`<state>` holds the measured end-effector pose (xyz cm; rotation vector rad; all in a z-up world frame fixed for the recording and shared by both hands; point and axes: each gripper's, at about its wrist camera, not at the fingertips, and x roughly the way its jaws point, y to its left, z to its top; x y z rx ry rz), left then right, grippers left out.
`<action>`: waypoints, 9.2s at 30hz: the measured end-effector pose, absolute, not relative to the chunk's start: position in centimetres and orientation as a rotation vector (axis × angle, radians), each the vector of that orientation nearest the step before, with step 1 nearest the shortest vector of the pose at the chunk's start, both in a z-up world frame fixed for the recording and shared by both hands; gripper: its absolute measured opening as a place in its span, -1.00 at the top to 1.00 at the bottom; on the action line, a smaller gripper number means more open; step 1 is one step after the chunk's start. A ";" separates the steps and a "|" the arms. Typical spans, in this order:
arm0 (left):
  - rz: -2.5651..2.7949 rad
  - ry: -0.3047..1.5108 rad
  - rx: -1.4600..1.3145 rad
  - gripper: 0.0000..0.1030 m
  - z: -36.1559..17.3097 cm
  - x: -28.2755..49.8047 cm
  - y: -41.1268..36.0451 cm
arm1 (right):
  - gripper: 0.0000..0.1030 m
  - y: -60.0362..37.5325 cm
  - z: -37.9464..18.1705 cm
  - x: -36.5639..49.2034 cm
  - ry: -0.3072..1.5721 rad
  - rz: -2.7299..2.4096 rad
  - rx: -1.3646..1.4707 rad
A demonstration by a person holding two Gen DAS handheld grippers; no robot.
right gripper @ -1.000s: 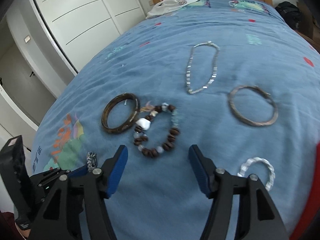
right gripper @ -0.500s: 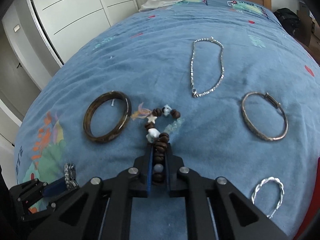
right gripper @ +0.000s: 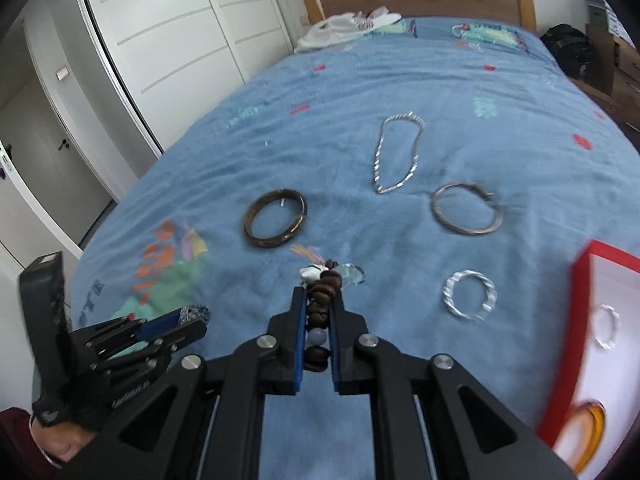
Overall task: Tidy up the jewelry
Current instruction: 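Carry the watch in the left gripper and the beaded bracelet in the right gripper over the box, then open the left gripper dropping the watch while the right gripper releases the bracelet into the box, then move both tools back over the dark bangle and twisted silver hoop, then grasp the dark brown bangle with the left gripper while the right gripper grasps the twisted hoop, then carry the dark bangle and twisted hoop over the box with both grippers, then open the left gripper dropping the dark bangle while the right gripper releases the hoop, then move both tools back over the silver chain necklace and silver bangle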
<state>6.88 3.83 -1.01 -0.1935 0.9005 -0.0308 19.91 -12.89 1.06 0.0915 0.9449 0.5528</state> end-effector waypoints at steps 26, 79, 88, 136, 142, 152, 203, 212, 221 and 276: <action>-0.406 0.797 -0.111 0.56 7.8 7.8 -12.4 | 0.81 -35.9 9.3 11.5 0.801 0.168 0.147; -0.528 0.958 0.047 0.14 0.6 14.6 -27.8 | 0.45 -41.2 -2.9 15.3 1.071 0.120 0.177; -0.463 0.870 0.038 -0.04 4.4 10.8 -23.6 | 0.45 -40.7 0.2 12.3 1.041 0.086 0.170; -0.027 0.883 -0.101 -0.98 -0.7 16.4 3.0 | 0.16 -18.2 -2.1 21.8 1.035 0.278 0.124; -0.019 0.924 -0.100 -0.98 -2.9 19.9 3.4 | 0.06 -17.7 -4.5 24.7 1.066 0.247 0.131; 0.007 0.950 -0.075 -0.99 -5.0 22.3 3.3 | 0.03 -17.4 -6.5 27.1 1.092 0.223 0.149; -0.449 0.877 0.024 -0.49 2.9 18.4 -25.5 | 0.27 -39.7 -1.8 15.9 1.024 0.030 0.209; -0.485 0.959 0.073 -0.48 -0.4 20.0 -30.3 | 0.27 -41.8 -3.9 15.5 1.064 0.071 0.223; -0.513 1.008 0.169 -0.48 -2.2 20.8 -32.1 | 0.26 -40.4 -5.0 16.4 1.099 0.127 0.100; -0.140 0.933 0.014 -0.92 2.2 28.5 -5.2 | -0.17 -22.7 1.7 25.9 1.015 0.274 0.123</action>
